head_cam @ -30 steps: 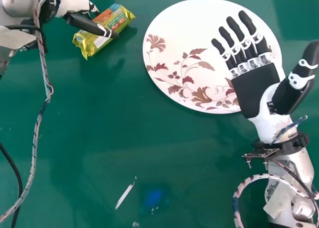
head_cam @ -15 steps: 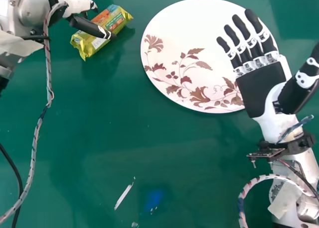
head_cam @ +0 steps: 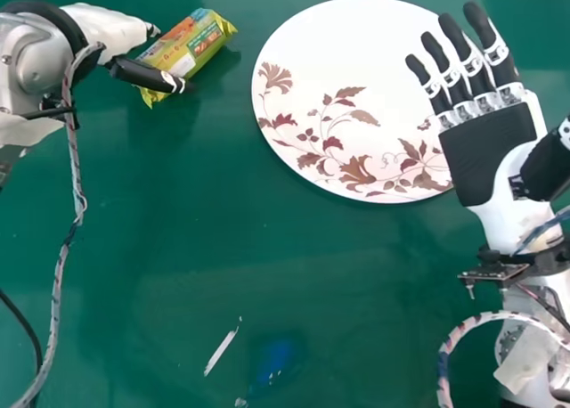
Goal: Pick up biscuit and place it in the plate
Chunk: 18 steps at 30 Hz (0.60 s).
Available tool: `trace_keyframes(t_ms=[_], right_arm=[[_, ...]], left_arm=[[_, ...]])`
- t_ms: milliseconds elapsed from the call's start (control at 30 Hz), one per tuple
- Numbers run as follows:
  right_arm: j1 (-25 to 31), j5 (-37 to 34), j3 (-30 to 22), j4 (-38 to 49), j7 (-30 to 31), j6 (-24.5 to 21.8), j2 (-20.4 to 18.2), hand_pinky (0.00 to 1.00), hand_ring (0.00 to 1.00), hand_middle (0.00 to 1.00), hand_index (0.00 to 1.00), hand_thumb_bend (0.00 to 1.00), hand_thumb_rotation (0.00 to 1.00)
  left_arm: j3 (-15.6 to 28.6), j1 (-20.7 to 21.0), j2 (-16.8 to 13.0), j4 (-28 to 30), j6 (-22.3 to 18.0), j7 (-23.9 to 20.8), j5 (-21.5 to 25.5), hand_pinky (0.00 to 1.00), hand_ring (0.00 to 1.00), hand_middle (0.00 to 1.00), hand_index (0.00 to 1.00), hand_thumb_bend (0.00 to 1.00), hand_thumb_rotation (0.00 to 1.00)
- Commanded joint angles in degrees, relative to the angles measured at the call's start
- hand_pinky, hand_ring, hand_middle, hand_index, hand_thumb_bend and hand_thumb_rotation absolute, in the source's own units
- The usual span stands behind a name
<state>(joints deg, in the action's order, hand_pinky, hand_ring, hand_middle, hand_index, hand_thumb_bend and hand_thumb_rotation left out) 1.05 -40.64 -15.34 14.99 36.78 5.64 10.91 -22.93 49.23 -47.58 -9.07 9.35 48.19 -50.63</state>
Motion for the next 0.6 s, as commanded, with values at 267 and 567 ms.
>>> trace_keyframes(t_ms=[267, 567], right_arm=[[0.7, -0.3, -0.6, 1.2, -0.5, 0.3, -0.2, 1.00, 1.00, 1.00, 1.00, 1.00, 0.54], [0.1, -0.4, -0.6, 1.6, -1.5, 1.1, -1.3, 1.00, 1.00, 1.00, 1.00, 1.00, 0.55]], left_arm=[[0.7, -5.7, -3.0, 1.6, 0.1, 4.8, -0.2, 1.00, 1.00, 1.00, 1.00, 1.00, 0.71], [-0.2, -4.4, -2.1, 0.2, -0.1, 4.8, -1.3, 0.76, 0.88, 1.00, 1.00, 1.00, 0.60]])
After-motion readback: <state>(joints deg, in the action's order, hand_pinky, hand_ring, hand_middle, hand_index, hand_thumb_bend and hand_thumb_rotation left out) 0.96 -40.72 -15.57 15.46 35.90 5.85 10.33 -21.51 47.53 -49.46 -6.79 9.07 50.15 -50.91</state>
